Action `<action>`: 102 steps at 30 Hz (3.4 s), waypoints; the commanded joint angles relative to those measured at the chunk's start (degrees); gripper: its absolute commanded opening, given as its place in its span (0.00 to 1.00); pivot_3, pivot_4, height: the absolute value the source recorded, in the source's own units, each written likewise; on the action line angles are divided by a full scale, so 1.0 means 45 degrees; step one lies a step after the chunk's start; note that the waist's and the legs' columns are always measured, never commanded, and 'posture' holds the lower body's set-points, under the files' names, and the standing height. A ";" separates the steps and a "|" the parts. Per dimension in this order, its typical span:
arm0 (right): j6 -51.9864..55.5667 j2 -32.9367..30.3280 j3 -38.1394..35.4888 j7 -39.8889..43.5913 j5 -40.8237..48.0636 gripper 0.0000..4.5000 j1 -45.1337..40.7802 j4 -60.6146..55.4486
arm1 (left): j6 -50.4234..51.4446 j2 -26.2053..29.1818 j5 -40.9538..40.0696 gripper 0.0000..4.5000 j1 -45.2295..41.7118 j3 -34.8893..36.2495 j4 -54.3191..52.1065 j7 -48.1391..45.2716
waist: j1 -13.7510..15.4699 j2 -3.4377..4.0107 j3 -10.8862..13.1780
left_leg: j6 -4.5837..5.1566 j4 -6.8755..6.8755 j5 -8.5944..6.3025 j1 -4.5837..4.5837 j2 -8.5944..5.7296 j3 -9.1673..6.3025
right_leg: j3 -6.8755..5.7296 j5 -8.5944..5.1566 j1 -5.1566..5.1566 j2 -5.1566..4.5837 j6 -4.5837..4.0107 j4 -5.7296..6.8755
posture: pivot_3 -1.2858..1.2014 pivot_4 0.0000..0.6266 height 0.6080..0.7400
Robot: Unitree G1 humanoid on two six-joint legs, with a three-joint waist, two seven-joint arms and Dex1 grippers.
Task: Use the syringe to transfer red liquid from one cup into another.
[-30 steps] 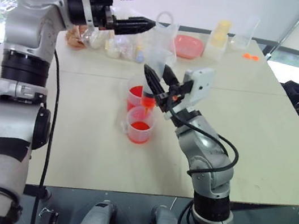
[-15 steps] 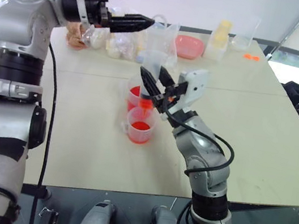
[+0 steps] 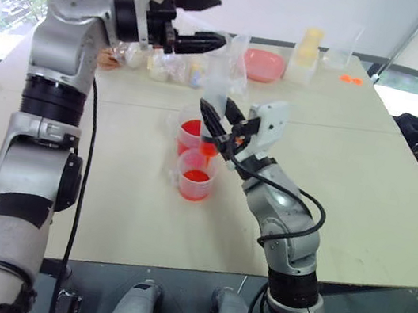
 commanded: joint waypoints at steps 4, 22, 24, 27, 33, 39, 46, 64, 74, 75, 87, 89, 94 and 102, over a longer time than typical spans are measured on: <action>-0.0484 0.0195 0.0324 0.0248 0.0016 0.33 -0.0131 -0.0662 | 0.0177 -0.0002 -0.0301 0.08 -0.0252 0.0133 -0.0667 -0.0155 | -0.0003 0.0000 0.0000 | 0.0000 0.0000 0.0000 0.0000 0.0000 0.0000 | 0.0001 0.0000 0.0000 0.0000 0.0000 0.0000 | 0.52 0.24 1.00; -0.0287 0.0370 0.0054 0.0095 0.0287 0.33 -0.0631 -0.1104 | 0.2462 0.0443 -0.0991 0.01 0.1582 -0.0872 -0.3295 -0.1967 | -0.0007 0.0000 0.0000 | 0.0000 0.0000 0.0000 0.0000 0.0002 -0.0005 | 0.0001 0.0000 0.0000 0.0002 0.0000 0.0002 | 0.52 0.24 1.00; -0.0233 0.0382 -0.0008 0.0044 0.0307 0.33 -0.0755 -0.1202 | 0.2494 0.0435 -0.0983 0.01 0.1769 -0.0998 -0.3503 -0.2038 | 0.0007 0.0000 0.0000 | 0.0000 0.0000 0.0000 0.0000 0.0002 -0.0005 | 0.0001 0.0000 0.0000 0.0001 0.0000 0.0001 | 0.52 0.24 1.00; -0.0182 0.0365 -0.0128 0.0001 0.0327 0.33 -0.0909 -0.1294 | 0.2593 0.0401 -0.0998 0.01 0.2076 -0.1182 -0.3775 -0.2153 | 0.0002 0.0000 0.0000 | 0.0000 0.0001 0.0000 0.0000 0.0002 -0.0005 | 0.0001 0.0000 0.0001 0.0001 0.0000 -0.0001 | 0.52 0.24 1.00; -0.0096 0.0335 -0.0241 -0.0092 0.0300 0.33 -0.1143 -0.1501 | 0.2855 0.0257 -0.1117 0.01 0.2477 -0.1296 -0.4032 -0.2207 | -0.0005 0.0000 0.0000 | 0.0000 0.0001 0.0000 0.0001 0.0002 -0.0005 | 0.0001 0.0000 0.0001 0.0001 0.0000 0.0001 | 0.52 0.24 1.00; 0.0084 0.0289 -0.0316 -0.0151 0.0351 0.33 -0.1234 -0.1728 | 0.3066 0.0206 -0.1195 0.01 0.2764 -0.1352 -0.4314 -0.2311 | -0.0004 0.0000 0.0000 | 0.0000 0.0001 0.0000 0.0000 0.0002 -0.0005 | 0.0001 0.0000 0.0001 0.0001 -0.0001 0.0000 | 0.52 0.24 1.00; 0.0288 0.0296 -0.0349 -0.0104 0.0420 0.33 -0.1282 -0.1869 | 0.3247 0.0285 -0.1376 0.35 0.2482 -0.1044 -0.4053 -0.2364 | 0.0017 0.0000 0.0000 | 0.0000 0.0001 0.0000 0.0000 0.0002 -0.0004 | 0.0001 0.0000 0.0001 0.0001 0.0000 -0.0001 | 0.52 0.24 1.00; 0.5912 -0.0879 -0.5235 -0.2371 0.7109 0.33 -0.3616 -0.2308 | 0.5970 0.2461 -0.3805 0.67 0.2946 0.2374 -0.4347 -0.0657 | 0.0027 0.0005 0.0004 | 0.0000 0.0002 0.0000 0.0007 0.0021 -0.0016 | 0.0001 -0.0001 0.0007 -0.0003 -0.0002 0.0005 | 0.52 0.24 1.00; 1.3550 -0.7454 -0.7272 -0.2615 0.7968 0.33 -0.5138 0.6512 | 0.7260 0.2852 -0.4443 0.67 0.7949 0.1900 -0.9559 0.1126 | 0.0312 0.0004 0.0007 | 0.0030 -0.0035 -0.0017 0.0010 0.0011 0.0017 | -0.0006 -0.0026 0.0035 -0.0080 -0.0050 -0.0073 | 0.52 0.24 1.00; 1.3526 -0.7616 -0.7121 -0.2469 0.7671 0.33 -0.5209 0.7118 | 0.7230 0.2835 -0.4376 0.67 0.8235 0.1797 -0.9842 0.1391 | 0.0283 0.0009 0.0010 | 0.0036 -0.0047 -0.0020 0.0007 0.0009 0.0027 | -0.0005 -0.0019 0.0034 -0.0077 -0.0036 -0.0092 | 0.52 0.24 1.00; 1.1523 -0.8084 -0.4398 0.0473 0.4445 0.84 -0.5638 1.0758 | 0.7879 0.2119 -0.5820 0.69 0.9742 0.2333 -1.1530 0.3499 | 0.0312 0.0005 0.0009 | 0.0043 -0.0022 -0.0023 -0.0007 -0.0008 0.0042 | -0.0007 -0.0001 0.0051 -0.0052 -0.0006 -0.0135 | 0.52 0.24 1.00; 1.1114 -0.8132 -0.4045 0.0714 0.3874 0.99 -0.5556 1.1088 | 0.7832 0.2123 -0.5817 0.69 0.9978 0.2267 -1.1663 0.3707 | 0.0315 -0.0001 0.0004 | 0.0043 -0.0012 -0.0023 -0.0004 -0.0009 0.0035 | -0.0011 -0.0001 0.0072 -0.0051 -0.0005 -0.0148 | 0.52 0.24 1.00; 0.9857 -0.9079 -0.2842 0.2463 0.2975 0.99 -0.4988 0.9817 | 0.7682 0.2022 -0.6005 0.69 1.0117 0.2708 -1.1392 0.4264 | 0.0399 -0.0001 0.0004 | 0.0043 -0.0002 -0.0023 0.0010 -0.0012 0.0031 | -0.0017 -0.0001 0.0101 -0.0049 -0.0006 -0.0169 | 0.52 0.24 1.00; 0.7466 -1.1461 -0.4542 0.7704 0.4667 0.99 -0.1822 0.5209 | 0.7448 0.2400 -0.6160 0.69 1.1007 0.4046 -1.0592 0.4696 | 0.0324 0.0003 0.0007 | 0.0076 -0.0006 -0.0044 0.0001 -0.0002 0.0022 | -0.0025 -0.0001 0.0094 -0.0036 0.0000 -0.0186 | 0.52 0.24 1.00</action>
